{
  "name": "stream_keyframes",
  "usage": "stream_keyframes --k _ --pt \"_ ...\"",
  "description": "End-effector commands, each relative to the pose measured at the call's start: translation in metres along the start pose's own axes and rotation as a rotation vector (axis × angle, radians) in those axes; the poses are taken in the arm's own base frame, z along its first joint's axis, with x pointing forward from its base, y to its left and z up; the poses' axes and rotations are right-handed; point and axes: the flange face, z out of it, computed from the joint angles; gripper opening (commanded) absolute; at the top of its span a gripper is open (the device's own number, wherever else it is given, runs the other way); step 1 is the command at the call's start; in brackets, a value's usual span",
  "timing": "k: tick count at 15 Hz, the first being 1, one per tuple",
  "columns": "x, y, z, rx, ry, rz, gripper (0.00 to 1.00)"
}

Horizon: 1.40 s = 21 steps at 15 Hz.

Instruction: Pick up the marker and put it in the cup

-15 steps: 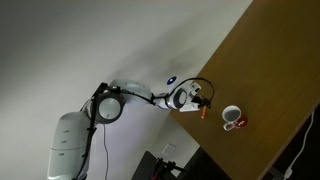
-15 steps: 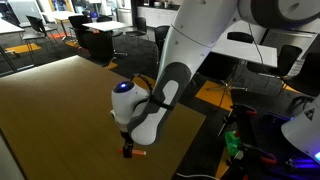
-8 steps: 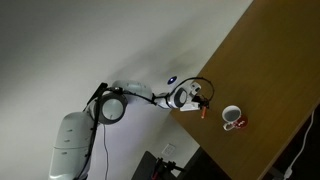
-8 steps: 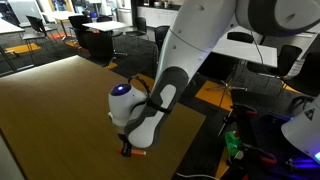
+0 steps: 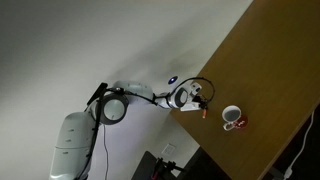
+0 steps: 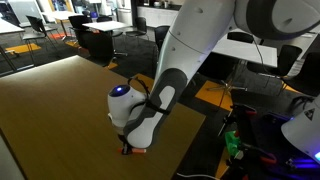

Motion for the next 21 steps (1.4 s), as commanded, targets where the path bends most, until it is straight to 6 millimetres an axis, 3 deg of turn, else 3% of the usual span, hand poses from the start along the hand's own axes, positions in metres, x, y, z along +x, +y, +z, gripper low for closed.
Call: stream_keyframes --k 1,4,9,13,18,19,21 --pt "0.004 0.0 -0.016 0.006 -0.031 0.024 0.05" --pt "0.002 0.003 -0.05 0.012 -0.018 0.034 0.05" --pt "0.003 0.014 -0.13 -0.04 0.062 0.098 0.05" --pt "0.005 0.026 -0.181 -0.074 0.101 0.194 0.05" --pt "0.0 0.038 -0.217 -0.088 0.088 0.243 0.05" --pt "0.012 0.04 -0.2 -0.065 0.109 0.224 0.18" --pt "0.01 0.042 -0.208 -0.071 0.109 0.223 0.18"
